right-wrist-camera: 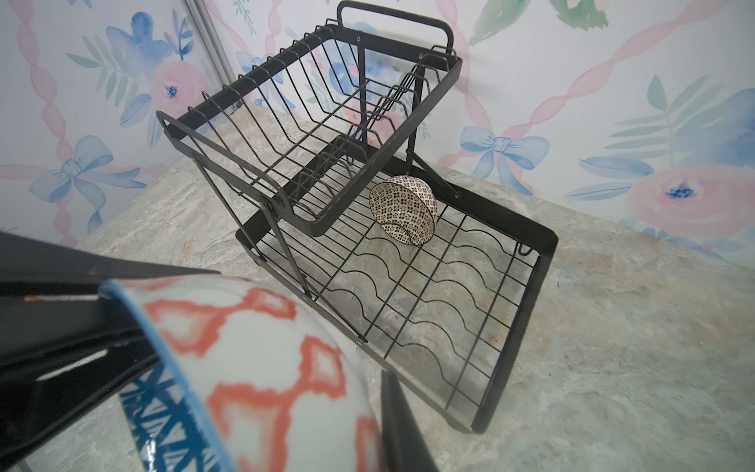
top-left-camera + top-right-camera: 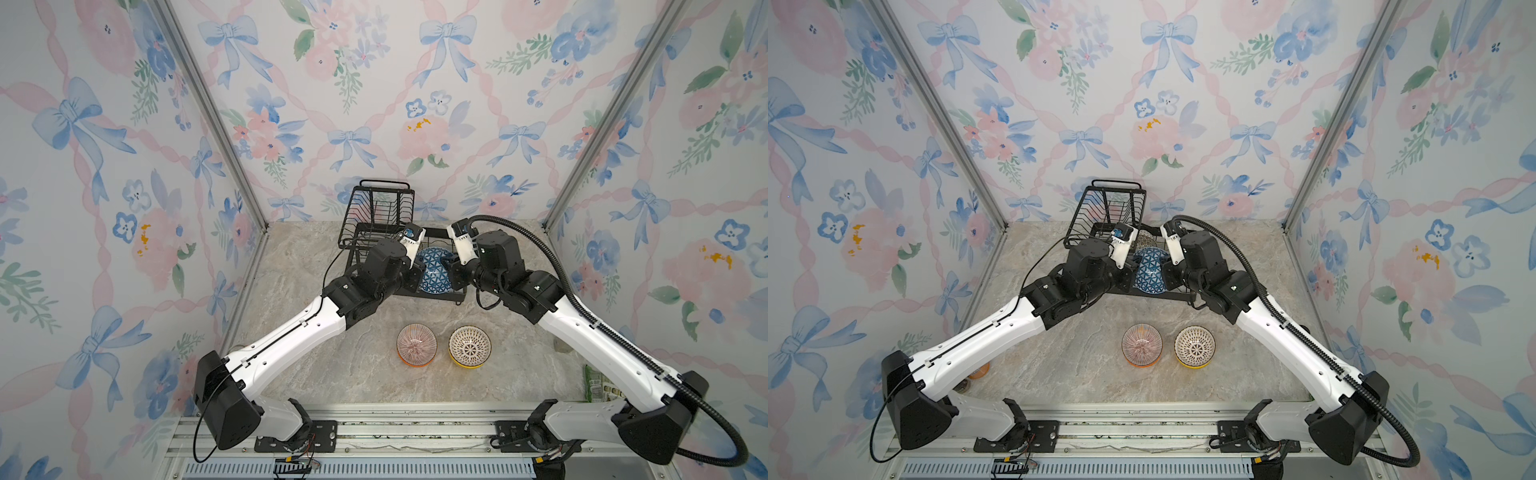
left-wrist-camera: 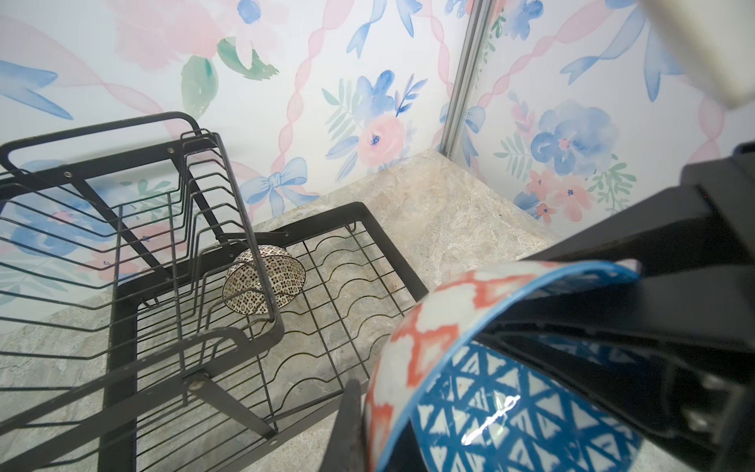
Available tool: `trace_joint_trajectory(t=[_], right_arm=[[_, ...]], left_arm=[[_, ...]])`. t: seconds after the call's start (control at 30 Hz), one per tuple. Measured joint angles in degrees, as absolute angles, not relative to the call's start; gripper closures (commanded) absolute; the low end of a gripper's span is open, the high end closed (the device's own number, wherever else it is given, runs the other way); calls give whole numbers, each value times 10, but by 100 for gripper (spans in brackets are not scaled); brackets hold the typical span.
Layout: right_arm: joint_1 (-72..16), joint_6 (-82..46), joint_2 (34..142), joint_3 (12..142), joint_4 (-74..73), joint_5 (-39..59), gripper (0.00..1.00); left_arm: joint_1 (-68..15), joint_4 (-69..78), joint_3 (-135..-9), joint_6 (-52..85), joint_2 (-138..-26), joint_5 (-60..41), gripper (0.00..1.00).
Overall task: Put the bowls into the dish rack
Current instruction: 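Grasp the blue bowl with the right gripper and open the left gripper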
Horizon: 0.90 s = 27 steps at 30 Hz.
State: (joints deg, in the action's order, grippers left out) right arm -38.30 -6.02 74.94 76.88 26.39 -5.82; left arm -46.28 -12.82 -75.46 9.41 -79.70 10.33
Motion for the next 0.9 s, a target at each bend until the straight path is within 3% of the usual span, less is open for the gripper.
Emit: trace_joint_trajectory(t=[0.17, 0.43, 0.63, 0.87, 0.9], right_arm=[[-383, -60, 749, 769, 264, -59, 100], [-382, -51, 749, 759, 269, -56, 100], [-378, -47, 749, 753, 280, -52, 100], [-370, -42, 749, 746, 282, -50, 100], [-368, -42, 749, 745, 282, -49, 100]], left_arm=[[-463, -127, -755, 94, -797, 103, 100], [-464, -115, -755, 84, -798, 74, 64], [-464, -107, -755, 77, -798, 56, 46], [-463, -107, -755, 76, -793, 36, 4], [-460, -107, -752, 76, -789, 29, 2]])
